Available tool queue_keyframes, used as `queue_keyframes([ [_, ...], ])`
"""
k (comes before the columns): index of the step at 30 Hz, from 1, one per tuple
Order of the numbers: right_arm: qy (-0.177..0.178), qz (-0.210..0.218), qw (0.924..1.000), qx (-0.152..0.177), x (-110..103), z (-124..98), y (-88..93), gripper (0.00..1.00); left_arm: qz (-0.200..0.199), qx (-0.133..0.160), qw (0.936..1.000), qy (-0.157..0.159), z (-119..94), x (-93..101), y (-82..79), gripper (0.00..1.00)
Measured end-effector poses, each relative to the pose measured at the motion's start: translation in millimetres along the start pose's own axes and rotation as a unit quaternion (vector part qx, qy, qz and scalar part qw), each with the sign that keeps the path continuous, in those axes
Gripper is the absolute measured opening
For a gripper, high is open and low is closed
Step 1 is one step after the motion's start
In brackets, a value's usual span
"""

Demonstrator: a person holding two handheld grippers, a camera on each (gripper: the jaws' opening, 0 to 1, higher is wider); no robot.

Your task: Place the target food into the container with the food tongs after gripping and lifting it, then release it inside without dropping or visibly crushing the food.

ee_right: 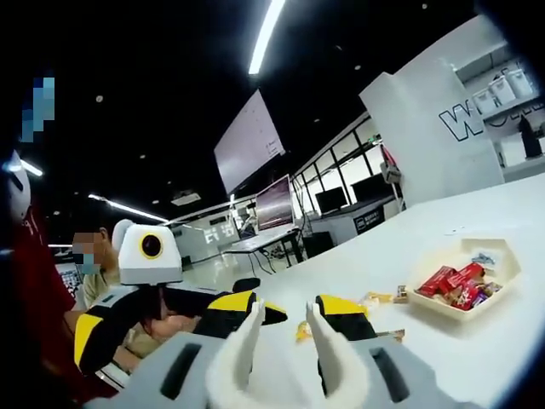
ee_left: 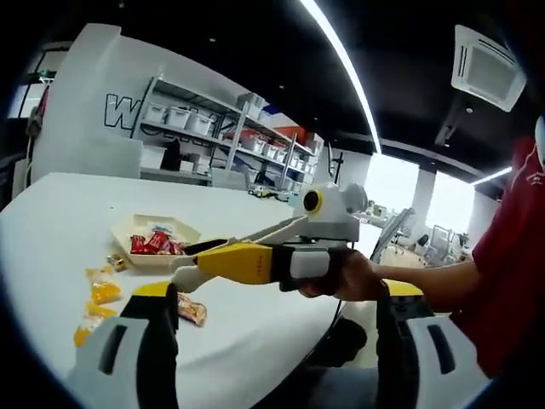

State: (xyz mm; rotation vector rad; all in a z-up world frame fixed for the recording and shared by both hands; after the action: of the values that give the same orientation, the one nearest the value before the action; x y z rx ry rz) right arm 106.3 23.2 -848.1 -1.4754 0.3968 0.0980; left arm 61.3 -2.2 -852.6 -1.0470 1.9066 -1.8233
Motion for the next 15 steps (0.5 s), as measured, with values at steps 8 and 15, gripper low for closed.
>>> queue_keyframes([
  [8,-0.001,0.002,1.0,-0.005,-1,1,1.8,0.22,0.002,-0.005,1.0,-0.001,-2,0.3,2.4,0.95],
  [15,0.008,-0.001,1.0,0.004,4,-2,-4.4,0.22,-0.004,-0.006,0.9999,-0.014,-12,-10.5,7.7,0.94],
])
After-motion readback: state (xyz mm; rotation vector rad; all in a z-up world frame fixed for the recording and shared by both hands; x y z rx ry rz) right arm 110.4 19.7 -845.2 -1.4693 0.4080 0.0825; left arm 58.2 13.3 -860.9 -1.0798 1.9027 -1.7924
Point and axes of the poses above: the point that each gripper's makers call its tool centre point, and the gripper's own axes: z roughly forward along the fingers, x roughly to its right, y roughly out of its underside, the point moved 1 cm from there along -z, roughly backward along the fingers, and after that the axes turned 2 degrees about -y, right-handed, at the moved point
